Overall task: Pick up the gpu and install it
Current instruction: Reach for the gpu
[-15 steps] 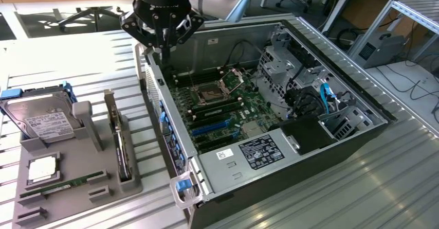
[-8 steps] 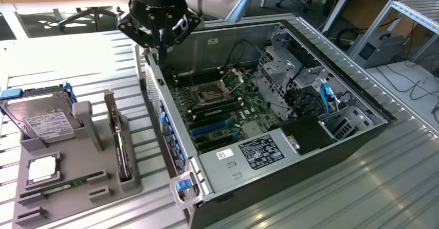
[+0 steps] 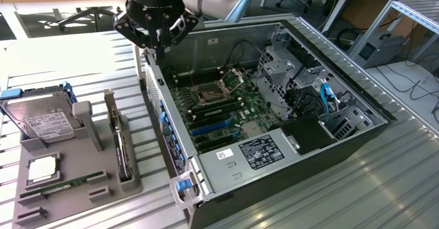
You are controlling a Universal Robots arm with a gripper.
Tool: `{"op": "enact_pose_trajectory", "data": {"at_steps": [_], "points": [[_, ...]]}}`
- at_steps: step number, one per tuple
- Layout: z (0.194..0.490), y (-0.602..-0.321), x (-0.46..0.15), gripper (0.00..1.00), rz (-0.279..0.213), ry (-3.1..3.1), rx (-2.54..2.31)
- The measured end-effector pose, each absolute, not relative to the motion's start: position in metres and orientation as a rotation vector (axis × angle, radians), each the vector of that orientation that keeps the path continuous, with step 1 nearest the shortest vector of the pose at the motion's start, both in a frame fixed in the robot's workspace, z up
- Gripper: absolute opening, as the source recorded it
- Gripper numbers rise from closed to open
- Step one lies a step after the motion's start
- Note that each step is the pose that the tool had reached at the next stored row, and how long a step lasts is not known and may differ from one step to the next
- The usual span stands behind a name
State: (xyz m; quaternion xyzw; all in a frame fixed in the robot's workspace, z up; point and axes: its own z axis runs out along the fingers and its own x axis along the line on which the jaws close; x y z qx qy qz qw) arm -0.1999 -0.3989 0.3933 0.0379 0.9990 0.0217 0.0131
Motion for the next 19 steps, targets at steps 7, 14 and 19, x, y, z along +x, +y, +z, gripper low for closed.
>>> {"op": "enact_pose_trajectory", "data": {"at_steps": [7, 14, 19], "points": [[0.3933, -0.3989, -0.2032, 0.11, 0.067, 3.113, 0.118], [0.3933, -0.3989, -0.2066, 0.11, 0.068, 3.112, 0.118], [0.3933, -0.3989, -0.209, 0.11, 0.068, 3.113, 0.118]]}}
